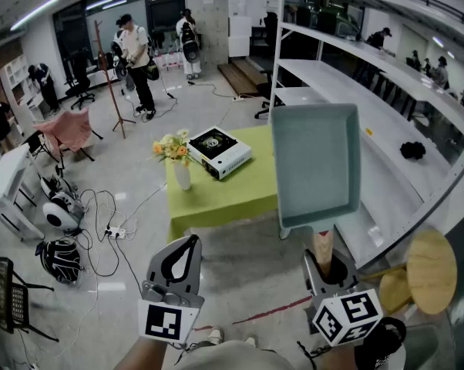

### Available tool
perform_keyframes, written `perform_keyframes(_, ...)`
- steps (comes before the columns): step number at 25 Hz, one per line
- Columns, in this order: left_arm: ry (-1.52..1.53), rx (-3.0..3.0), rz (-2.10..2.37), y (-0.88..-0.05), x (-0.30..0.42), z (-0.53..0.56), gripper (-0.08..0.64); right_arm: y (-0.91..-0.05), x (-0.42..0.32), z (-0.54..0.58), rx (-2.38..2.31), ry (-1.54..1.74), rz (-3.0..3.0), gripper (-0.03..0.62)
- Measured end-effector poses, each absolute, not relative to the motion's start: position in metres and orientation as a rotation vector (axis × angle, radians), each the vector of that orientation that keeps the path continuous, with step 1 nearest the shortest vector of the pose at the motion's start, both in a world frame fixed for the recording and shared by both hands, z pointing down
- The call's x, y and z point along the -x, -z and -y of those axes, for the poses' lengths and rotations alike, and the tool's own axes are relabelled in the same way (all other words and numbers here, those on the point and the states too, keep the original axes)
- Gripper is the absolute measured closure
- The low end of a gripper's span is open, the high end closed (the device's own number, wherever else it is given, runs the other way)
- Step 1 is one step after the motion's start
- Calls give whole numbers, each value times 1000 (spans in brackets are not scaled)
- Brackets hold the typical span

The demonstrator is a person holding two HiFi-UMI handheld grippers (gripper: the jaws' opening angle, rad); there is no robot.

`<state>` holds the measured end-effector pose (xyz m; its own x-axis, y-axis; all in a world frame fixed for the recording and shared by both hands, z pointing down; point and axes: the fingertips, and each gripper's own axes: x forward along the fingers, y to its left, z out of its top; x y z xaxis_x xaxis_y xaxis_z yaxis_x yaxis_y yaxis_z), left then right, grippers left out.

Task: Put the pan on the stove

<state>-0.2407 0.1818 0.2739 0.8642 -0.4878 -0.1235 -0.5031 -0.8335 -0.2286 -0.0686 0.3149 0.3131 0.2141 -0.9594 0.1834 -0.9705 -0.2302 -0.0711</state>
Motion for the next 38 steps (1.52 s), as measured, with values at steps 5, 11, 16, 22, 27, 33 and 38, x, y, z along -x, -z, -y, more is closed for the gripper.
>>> perform_keyframes(5,-92,2781,-779,-279,232,-189,554,-320,58,-319,-2390,-319,1939,479)
perform_keyframes(11,-104,2768,-809,-283,223,-203,552,-332,44,-329,-2351,-346,1944,479)
perform_keyframes(16,-80,2775,-815,-290,212,-215,554,-339,33,-341,-2342,-367,1954,479)
perform_keyframes(22,-118,2772,-843,-290,209,-214,552,-348,25,-342,-2330,-380,1953,479)
perform_keyframes(27,-91,2773,-840,-303,201,-205,552,-360,18,-332,-2319,-394,1983,479)
perform_keyframes(33,-104,2783,-827,-311,182,-182,554,-370,5,-308,-2297,-397,1978,479)
perform_keyframes(38,-99,2781,-816,-318,163,-152,552,-379,-14,-276,-2287,-421,1964,479)
